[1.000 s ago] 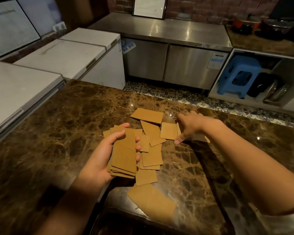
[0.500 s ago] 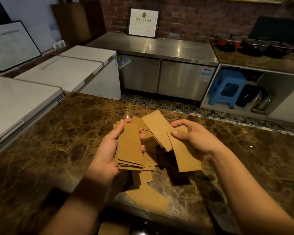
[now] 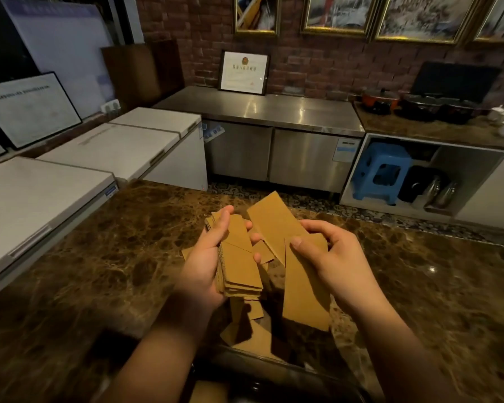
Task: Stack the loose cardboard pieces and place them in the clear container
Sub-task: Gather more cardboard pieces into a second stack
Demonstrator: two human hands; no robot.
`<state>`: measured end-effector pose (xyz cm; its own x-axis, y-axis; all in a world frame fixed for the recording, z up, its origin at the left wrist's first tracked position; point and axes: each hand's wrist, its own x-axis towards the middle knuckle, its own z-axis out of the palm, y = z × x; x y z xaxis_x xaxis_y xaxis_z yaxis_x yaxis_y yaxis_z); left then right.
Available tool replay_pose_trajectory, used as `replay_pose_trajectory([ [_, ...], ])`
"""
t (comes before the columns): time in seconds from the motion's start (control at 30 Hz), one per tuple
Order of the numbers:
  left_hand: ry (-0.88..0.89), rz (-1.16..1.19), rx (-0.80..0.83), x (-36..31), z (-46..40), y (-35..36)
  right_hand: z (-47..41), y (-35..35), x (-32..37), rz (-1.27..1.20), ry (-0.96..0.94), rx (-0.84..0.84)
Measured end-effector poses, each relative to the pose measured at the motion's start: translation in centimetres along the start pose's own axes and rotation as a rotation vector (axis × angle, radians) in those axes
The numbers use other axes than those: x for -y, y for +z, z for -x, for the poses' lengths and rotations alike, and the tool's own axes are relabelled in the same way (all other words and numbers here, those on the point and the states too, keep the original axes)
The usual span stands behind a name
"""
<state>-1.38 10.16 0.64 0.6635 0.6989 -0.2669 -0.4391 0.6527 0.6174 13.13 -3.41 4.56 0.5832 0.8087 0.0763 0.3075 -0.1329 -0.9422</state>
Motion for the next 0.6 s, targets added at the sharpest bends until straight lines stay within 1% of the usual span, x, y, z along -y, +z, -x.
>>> replay_pose_trajectory([
  [0.13,0.125,-0.061,-0.012,0.7,0.0,0.3,1.6,1.9,0.8,0.359,-0.185,0.024],
  [0.23,0.117,-0.087,-0.028,1.0,0.0,0.7,2.8,3.4,1.3,0.515,-0.325,0.064],
  [0.33,0.078,-0.052,-0.027,1.0,0.2,1.0,3.5,4.1,1.7,0.582,-0.397,0.126],
  [0.4,0.045,-0.047,-0.023,0.8,0.4,0.9,3.8,3.9,1.8,0.542,-0.4,0.197],
  [0.43,0.03,-0.023,-0.008,0.6,0.5,0.8,3.8,3.6,2.0,0.468,-0.356,0.236],
  [0.5,0.018,0.063,0.061,0.4,0.8,0.4,3.6,2.5,2.3,0.182,-0.17,0.289],
  [0.53,0.026,0.106,0.108,0.3,0.9,0.2,3.4,1.9,2.3,0.044,-0.087,0.28],
  [0.6,0.024,0.168,0.2,0.4,1.3,0.2,2.7,1.2,2.1,-0.132,0.014,0.184],
])
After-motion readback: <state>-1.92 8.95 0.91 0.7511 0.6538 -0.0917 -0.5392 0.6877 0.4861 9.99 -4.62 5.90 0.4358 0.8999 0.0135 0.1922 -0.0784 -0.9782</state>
